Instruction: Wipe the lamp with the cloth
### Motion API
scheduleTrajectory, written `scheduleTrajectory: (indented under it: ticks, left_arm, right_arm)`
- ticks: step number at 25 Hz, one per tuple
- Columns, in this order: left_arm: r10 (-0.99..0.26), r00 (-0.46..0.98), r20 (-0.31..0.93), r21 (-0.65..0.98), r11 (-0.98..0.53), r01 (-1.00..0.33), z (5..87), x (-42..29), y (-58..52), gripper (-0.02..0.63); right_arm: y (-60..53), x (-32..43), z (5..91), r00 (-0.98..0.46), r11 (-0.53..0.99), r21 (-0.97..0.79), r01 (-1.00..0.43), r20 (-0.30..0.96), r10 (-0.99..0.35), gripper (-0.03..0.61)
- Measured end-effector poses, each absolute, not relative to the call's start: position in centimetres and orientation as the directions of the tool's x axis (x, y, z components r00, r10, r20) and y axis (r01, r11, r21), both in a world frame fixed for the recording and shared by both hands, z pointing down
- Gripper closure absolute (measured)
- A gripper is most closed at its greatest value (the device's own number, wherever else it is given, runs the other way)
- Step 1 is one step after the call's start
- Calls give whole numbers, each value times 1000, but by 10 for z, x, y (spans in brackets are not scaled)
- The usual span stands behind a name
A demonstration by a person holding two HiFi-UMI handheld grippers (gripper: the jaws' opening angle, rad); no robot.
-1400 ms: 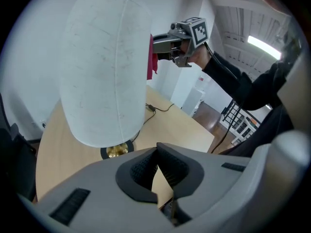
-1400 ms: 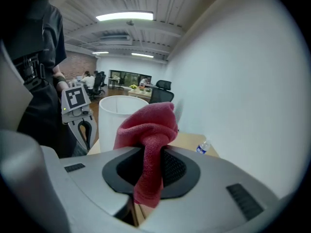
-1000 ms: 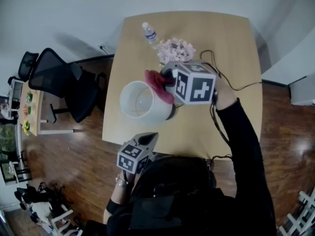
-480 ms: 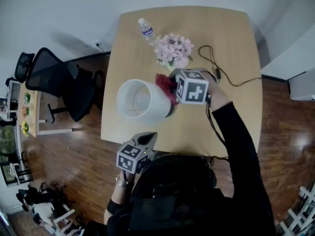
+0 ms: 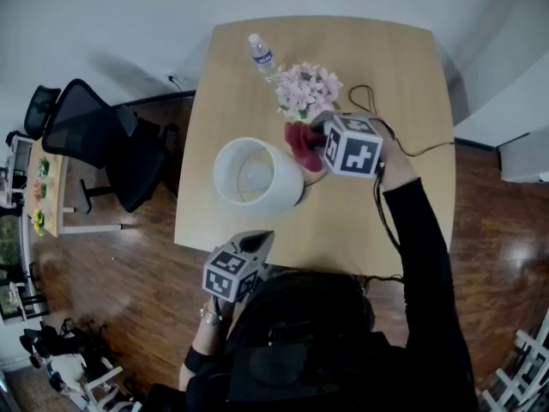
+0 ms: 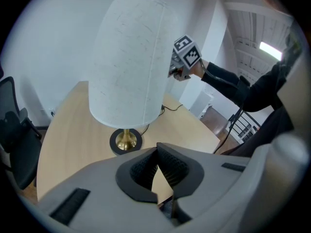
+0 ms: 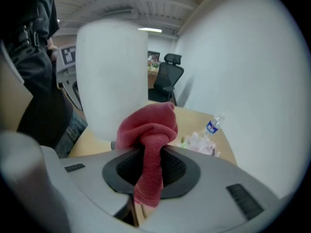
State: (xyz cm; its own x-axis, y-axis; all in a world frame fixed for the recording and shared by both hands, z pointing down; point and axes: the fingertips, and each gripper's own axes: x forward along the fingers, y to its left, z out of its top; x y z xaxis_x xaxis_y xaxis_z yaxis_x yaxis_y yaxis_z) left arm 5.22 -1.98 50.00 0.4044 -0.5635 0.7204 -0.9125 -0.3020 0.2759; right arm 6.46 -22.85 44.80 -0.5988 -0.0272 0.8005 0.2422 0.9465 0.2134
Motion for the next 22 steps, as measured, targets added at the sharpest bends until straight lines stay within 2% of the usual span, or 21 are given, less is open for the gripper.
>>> scheduleTrajectory:
  ticks: [4, 7, 14, 22]
  left_arm:
    - [-568, 410, 713, 284, -301, -910, 501, 52, -20, 612]
    - [-574, 410, 709, 284, -300, -911, 500, 54, -21, 612]
    - [-582, 394, 711, 286, -272, -919, 497, 52, -16, 612]
    - [-579, 371, 726, 286, -236, -929, 504, 40, -16, 612]
  right_arm:
    - [-226, 45, 367, -737, 938, 188, 290, 670, 93, 509]
    - [-220, 27, 338, -735, 899, 218, 379, 661, 150, 509]
    - [-204, -4, 354, -672, 841, 189, 506, 698, 247, 509]
    - [-212, -6, 404, -651, 868, 120, 481, 713, 262, 511]
